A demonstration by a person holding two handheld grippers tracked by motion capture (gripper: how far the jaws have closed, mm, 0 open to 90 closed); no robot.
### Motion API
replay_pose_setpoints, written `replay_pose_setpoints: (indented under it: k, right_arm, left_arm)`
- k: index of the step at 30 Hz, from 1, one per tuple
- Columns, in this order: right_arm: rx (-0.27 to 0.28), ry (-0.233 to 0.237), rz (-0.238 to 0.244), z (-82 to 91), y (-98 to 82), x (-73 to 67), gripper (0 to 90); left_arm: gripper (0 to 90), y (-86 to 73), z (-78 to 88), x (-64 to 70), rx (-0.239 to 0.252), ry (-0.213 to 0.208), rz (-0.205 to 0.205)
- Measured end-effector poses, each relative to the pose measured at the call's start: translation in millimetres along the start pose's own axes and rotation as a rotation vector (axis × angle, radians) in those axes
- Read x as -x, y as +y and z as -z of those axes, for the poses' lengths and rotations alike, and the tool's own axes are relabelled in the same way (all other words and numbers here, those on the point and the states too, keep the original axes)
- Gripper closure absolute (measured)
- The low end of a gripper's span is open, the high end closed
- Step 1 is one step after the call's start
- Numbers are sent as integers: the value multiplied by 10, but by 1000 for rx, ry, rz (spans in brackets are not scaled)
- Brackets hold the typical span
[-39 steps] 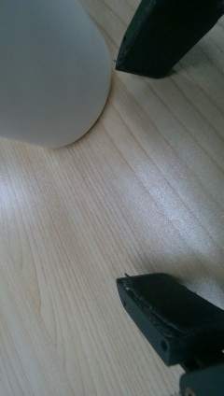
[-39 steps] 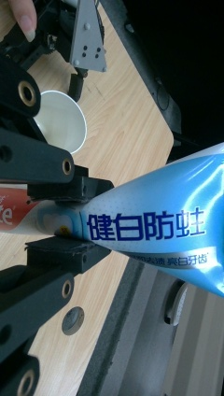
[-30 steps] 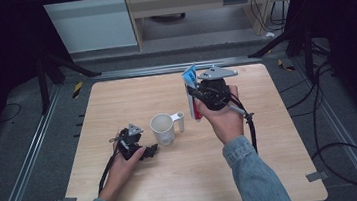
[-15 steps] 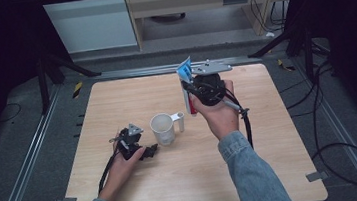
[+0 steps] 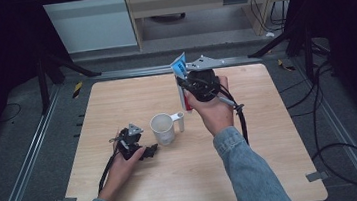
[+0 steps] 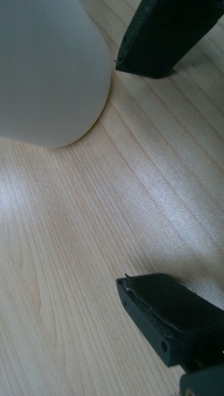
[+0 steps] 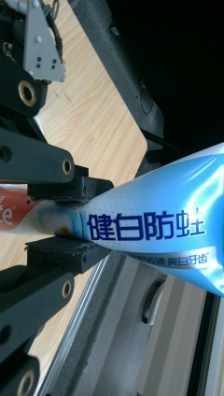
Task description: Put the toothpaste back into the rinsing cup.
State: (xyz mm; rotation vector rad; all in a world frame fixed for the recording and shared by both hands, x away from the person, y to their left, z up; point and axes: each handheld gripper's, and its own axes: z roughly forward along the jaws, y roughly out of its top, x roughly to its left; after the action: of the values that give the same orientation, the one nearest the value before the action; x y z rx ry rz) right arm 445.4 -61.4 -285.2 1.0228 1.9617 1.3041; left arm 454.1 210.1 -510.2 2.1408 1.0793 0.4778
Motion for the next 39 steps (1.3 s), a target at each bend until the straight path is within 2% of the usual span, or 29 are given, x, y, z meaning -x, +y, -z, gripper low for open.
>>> replay_pose_setpoints:
  k: [18, 26, 34, 39]
  right_arm:
    - [28, 17, 11, -114, 91, -103, 734]
    - [26, 4, 14, -149, 86, -162, 734]
    - [46, 16, 13, -208, 82, -252, 733]
    - [52, 6, 10, -223, 83, -291, 734]
  left_arm:
    - [0, 1, 1, -3, -1, 0, -3]
    - [0, 2, 2, -4, -3, -2, -4]
    - [0, 2, 2, -5, -4, -2, -4]
    - [0, 3, 2, -5, -4, -3, -4]
